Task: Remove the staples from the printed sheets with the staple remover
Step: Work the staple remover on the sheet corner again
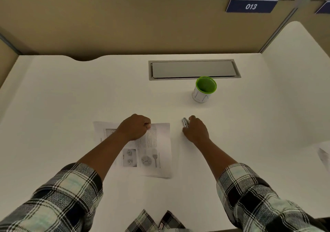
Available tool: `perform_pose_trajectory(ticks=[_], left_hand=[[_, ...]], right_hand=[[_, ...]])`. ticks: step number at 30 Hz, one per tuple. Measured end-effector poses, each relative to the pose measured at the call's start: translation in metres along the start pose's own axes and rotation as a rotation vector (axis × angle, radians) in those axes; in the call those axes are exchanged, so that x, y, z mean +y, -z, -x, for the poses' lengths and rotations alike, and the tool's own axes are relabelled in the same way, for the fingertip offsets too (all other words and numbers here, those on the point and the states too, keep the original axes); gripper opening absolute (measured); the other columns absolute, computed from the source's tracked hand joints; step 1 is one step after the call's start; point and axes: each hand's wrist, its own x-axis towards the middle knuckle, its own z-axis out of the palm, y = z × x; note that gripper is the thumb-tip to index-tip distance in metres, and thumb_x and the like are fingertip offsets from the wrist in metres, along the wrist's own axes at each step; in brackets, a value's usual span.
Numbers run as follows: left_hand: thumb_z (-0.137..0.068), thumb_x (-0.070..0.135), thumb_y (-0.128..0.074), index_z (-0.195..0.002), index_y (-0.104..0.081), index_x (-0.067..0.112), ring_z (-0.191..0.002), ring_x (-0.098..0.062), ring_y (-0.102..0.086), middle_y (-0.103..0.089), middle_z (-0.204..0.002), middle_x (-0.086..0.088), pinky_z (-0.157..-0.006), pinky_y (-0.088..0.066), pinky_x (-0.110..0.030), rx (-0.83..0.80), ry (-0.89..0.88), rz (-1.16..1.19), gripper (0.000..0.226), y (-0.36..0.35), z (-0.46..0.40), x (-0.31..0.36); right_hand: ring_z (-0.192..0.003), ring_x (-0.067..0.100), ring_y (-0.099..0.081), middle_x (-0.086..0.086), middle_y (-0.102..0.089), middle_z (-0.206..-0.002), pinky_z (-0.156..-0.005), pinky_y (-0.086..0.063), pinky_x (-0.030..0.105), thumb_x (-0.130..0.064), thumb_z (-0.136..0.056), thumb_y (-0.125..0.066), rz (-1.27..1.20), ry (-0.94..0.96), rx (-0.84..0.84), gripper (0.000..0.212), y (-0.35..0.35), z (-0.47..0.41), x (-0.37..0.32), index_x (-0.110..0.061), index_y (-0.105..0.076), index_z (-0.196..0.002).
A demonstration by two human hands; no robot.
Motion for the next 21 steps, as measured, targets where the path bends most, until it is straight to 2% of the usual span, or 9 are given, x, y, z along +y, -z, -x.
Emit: perform_pose_trajectory(ticks=[2,4,6,9,12,14,17,19,21], left_hand=[[-0.091,0.013,-0.051,-0.063,-0.052,0.024,-0.066,-0.014,-0.05,-0.054,-0.064,0.013,-0.06,-0.035,-0.026,0.0,0.005,0.018,0.03,-0.002,-0.001,-0.001],[-0.092,0.013,-0.052,-0.062,-0.051,0.026,-0.062,-0.006,-0.047,-0.051,-0.063,0.016,-0.057,-0.031,-0.023,-0.001,0.005,0.034,0.033,-0.002,-0.001,-0.002],[-0.092,0.012,-0.052,-0.064,-0.053,0.025,-0.061,-0.002,-0.046,-0.051,-0.064,0.017,-0.056,-0.03,-0.022,-0.012,0.003,0.048,0.031,-0.003,0.0,-0.003],[-0.094,0.015,-0.052,-0.072,-0.06,0.01,-0.064,-0.012,-0.051,-0.059,-0.067,0.005,-0.058,-0.035,-0.025,-0.014,-0.01,0.056,0.024,-0.003,0.0,-0.004],[-0.094,0.017,-0.052,-0.072,-0.061,0.007,-0.066,-0.02,-0.055,-0.063,-0.069,-0.003,-0.061,-0.039,-0.03,0.004,-0.024,0.064,0.025,-0.005,0.001,-0.006],[-0.094,0.018,-0.051,-0.071,-0.06,0.008,-0.068,-0.023,-0.057,-0.063,-0.068,-0.003,-0.062,-0.042,-0.032,0.014,-0.035,0.057,0.026,-0.005,0.003,-0.006],[-0.094,0.017,-0.052,-0.071,-0.06,0.009,-0.068,-0.024,-0.058,-0.063,-0.068,-0.003,-0.064,-0.043,-0.033,0.017,-0.05,0.046,0.026,-0.007,0.006,-0.005],[-0.093,0.016,-0.052,-0.07,-0.06,0.011,-0.067,-0.022,-0.056,-0.063,-0.068,-0.002,-0.063,-0.041,-0.031,0.021,-0.058,0.046,0.026,-0.006,0.007,-0.004],[-0.094,0.017,-0.052,-0.068,-0.059,0.014,-0.066,-0.019,-0.055,-0.062,-0.068,0.0,-0.06,-0.038,-0.028,0.018,-0.061,0.039,0.026,-0.006,0.008,-0.002]], right_hand=[[-0.08,0.027,-0.064,0.009,-0.067,-0.088,-0.07,-0.049,0.033,-0.017,-0.081,-0.057,-0.139,-0.016,-0.023,0.038,0.008,0.002,0.0,-0.023,-0.041,-0.115],[-0.058,0.018,-0.061,0.01,-0.067,-0.073,-0.055,-0.052,0.026,-0.012,-0.084,-0.055,-0.418,-0.03,-0.068,0.029,0.018,0.008,0.002,-0.026,-0.044,-0.108],[-0.058,0.014,-0.057,0.011,-0.064,-0.082,-0.05,-0.05,0.02,-0.008,-0.09,-0.055,-0.744,-0.078,-0.165,0.018,0.027,0.016,0.003,-0.018,-0.055,-0.105],[-0.077,0.016,-0.059,0.002,-0.063,-0.103,-0.066,-0.053,0.026,-0.008,-0.096,-0.05,-1.101,-0.125,-0.359,0.021,0.032,0.023,0.009,-0.018,-0.066,-0.104],[-0.085,0.024,-0.063,0.009,-0.067,-0.088,-0.088,-0.053,0.037,0.007,-0.095,-0.035,-1.386,-0.166,-0.48,0.042,0.03,0.028,0.017,-0.014,-0.066,-0.113],[-0.089,0.026,-0.064,0.014,-0.067,-0.09,-0.091,-0.052,0.037,0.02,-0.088,-0.031,-1.429,-0.118,-0.522,0.056,0.027,0.033,0.019,-0.014,-0.064,-0.119],[-0.084,0.019,-0.06,0.011,-0.058,-0.093,-0.084,-0.053,0.029,0.025,-0.084,-0.042,-1.363,-0.006,-0.528,0.059,0.023,0.042,0.021,-0.015,-0.06,-0.123],[-0.079,0.011,-0.058,0.005,-0.057,-0.091,-0.084,-0.05,0.026,0.019,-0.087,-0.049,-1.3,0.027,-0.509,0.052,0.02,0.047,0.021,-0.017,-0.059,-0.124],[-0.079,0.006,-0.055,-0.002,-0.057,-0.092,-0.085,-0.046,0.028,0.003,-0.093,-0.054,-1.182,0.062,-0.48,0.039,0.02,0.052,0.019,-0.022,-0.06,-0.122]])
